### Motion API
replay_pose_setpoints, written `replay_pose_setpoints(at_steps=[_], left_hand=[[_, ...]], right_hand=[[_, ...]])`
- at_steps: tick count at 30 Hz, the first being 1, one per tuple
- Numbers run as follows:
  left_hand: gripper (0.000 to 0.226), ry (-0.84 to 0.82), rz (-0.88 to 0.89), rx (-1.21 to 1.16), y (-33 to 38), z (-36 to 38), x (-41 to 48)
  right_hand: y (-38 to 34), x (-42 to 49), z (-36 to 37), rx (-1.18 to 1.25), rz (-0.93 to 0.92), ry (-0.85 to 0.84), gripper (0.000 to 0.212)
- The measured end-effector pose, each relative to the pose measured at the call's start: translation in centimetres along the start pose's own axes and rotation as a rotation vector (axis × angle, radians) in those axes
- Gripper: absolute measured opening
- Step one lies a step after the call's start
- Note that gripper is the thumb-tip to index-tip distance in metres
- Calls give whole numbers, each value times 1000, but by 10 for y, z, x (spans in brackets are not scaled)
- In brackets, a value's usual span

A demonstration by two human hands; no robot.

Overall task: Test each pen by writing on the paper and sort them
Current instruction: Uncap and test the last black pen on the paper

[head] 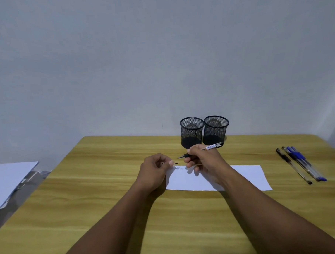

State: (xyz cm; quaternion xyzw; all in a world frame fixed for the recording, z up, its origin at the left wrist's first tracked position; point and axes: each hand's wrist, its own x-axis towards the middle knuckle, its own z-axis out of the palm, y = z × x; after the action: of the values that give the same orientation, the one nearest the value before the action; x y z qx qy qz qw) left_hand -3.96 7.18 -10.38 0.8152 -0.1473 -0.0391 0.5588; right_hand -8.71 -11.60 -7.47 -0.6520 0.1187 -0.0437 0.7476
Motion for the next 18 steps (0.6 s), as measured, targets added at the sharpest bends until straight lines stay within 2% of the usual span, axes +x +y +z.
replay_pose_setpoints(at_steps=[8,18], left_hand=[[5,-15,-9,-135,13,-4,-2],[11,-43,-45,-281,19,0,-2]], right_hand=[[7,-3,2,28,-7,-31,9],[7,-5,4,138,5,-55,16]])
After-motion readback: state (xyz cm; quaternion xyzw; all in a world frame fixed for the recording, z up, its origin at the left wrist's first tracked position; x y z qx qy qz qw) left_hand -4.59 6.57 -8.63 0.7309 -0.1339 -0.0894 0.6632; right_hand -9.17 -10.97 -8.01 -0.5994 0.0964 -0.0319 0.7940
